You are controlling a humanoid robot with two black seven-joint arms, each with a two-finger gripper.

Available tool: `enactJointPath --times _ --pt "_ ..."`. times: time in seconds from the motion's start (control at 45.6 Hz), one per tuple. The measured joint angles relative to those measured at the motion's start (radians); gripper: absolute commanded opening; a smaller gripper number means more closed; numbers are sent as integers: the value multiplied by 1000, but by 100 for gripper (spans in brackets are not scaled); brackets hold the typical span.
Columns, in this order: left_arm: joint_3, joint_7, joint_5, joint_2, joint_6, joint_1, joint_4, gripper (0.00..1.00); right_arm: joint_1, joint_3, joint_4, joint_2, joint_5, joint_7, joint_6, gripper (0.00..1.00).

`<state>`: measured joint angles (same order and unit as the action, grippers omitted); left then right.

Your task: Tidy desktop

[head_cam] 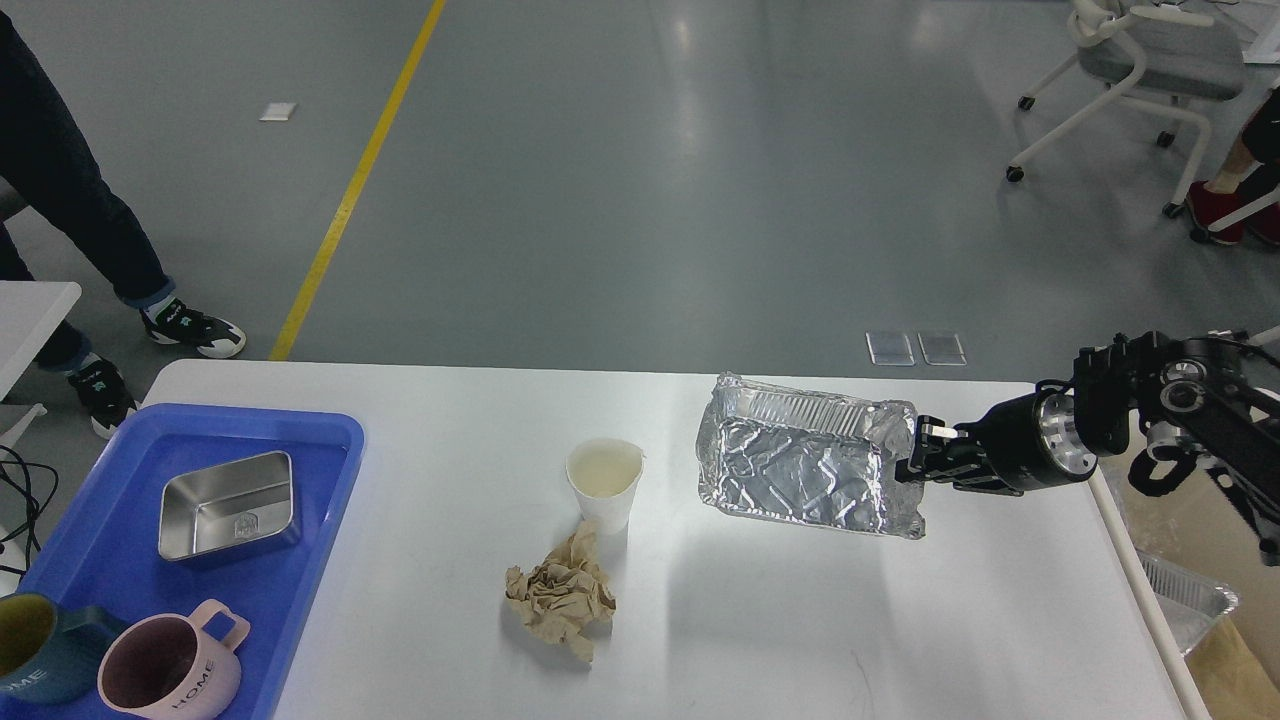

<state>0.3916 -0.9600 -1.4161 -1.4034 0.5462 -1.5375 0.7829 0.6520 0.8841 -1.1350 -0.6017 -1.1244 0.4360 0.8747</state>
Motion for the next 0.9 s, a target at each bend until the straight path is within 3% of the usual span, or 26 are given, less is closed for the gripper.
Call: enactJointPath --times 0.175,0.439,0.614,0.79,0.899 --pt "-1 0 -55 72 129 -140 8 99 -4 12 -1 -1 1 0 0 0" --pt "4 0 -84 120 135 -145 13 99 -8 18 0 -4 3 0 0 0" --pt "11 2 -87 246 108 -128 10 99 -12 19 0 0 2 0 0 0" --pt "0 67 -47 443 0 -5 4 99 -13 21 -3 0 2 0 0 0" --pt "-7 133 35 568 -23 61 -2 99 -15 21 -4 -1 2 -1 0 0"
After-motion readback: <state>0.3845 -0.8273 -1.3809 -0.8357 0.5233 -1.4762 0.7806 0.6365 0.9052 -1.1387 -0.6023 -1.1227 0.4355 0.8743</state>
